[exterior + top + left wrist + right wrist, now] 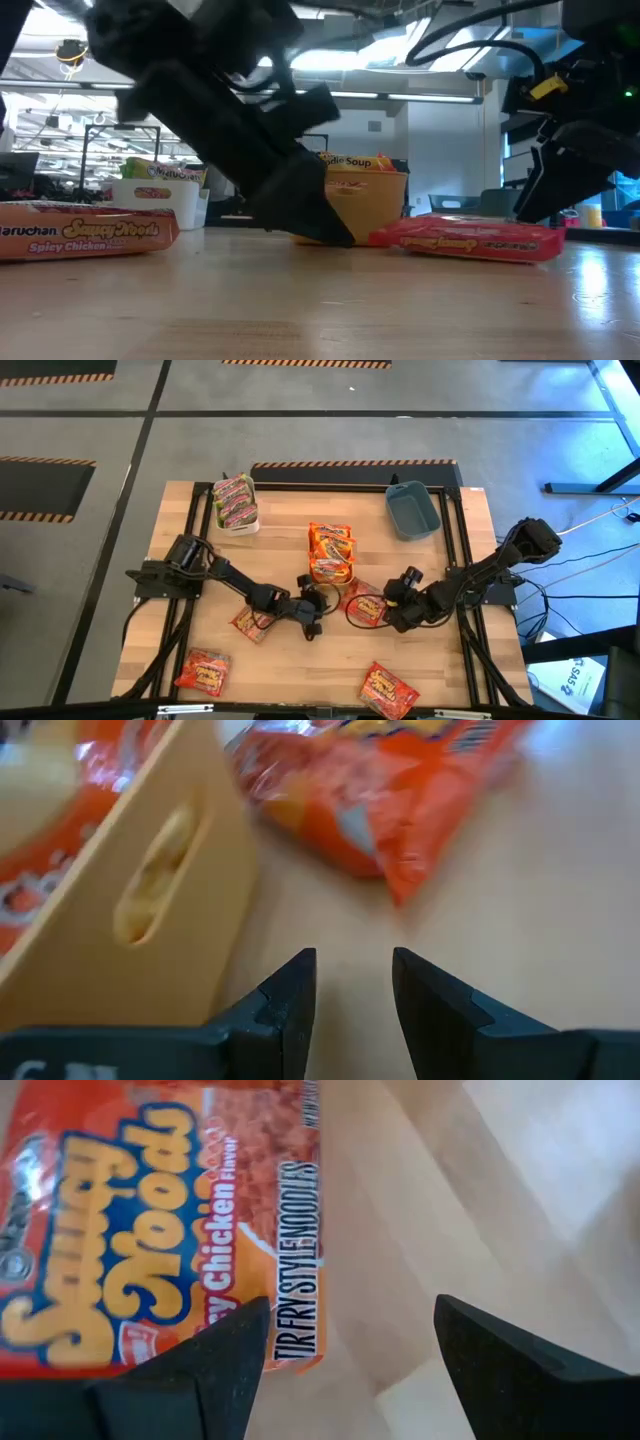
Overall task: Sort Maruchan noodles
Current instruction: Put the top right red noodle pack into the green bin
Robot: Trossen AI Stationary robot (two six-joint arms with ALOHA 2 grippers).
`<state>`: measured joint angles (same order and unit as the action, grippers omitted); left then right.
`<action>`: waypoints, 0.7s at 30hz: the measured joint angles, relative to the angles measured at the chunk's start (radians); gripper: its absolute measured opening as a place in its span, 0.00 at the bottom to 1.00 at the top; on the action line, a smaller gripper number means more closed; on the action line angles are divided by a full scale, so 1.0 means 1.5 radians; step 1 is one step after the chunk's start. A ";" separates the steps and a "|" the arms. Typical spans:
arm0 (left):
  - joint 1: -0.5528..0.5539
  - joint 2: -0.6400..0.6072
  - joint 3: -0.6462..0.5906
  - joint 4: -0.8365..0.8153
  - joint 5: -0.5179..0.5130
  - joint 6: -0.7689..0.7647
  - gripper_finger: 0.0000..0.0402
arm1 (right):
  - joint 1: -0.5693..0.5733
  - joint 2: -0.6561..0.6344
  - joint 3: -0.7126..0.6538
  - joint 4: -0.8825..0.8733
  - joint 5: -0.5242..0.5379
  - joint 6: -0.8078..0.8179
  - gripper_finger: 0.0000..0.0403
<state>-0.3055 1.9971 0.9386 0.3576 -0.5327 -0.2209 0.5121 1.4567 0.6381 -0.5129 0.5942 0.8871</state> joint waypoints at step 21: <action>0.023 0.016 0.000 0.078 0.143 -0.003 0.32 | -0.049 0.000 -0.023 0.149 0.090 -0.151 0.67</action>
<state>-0.2705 2.0216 0.9386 0.4747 -0.3178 -0.2249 0.4379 1.4574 0.6041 -0.2891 0.7299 0.6611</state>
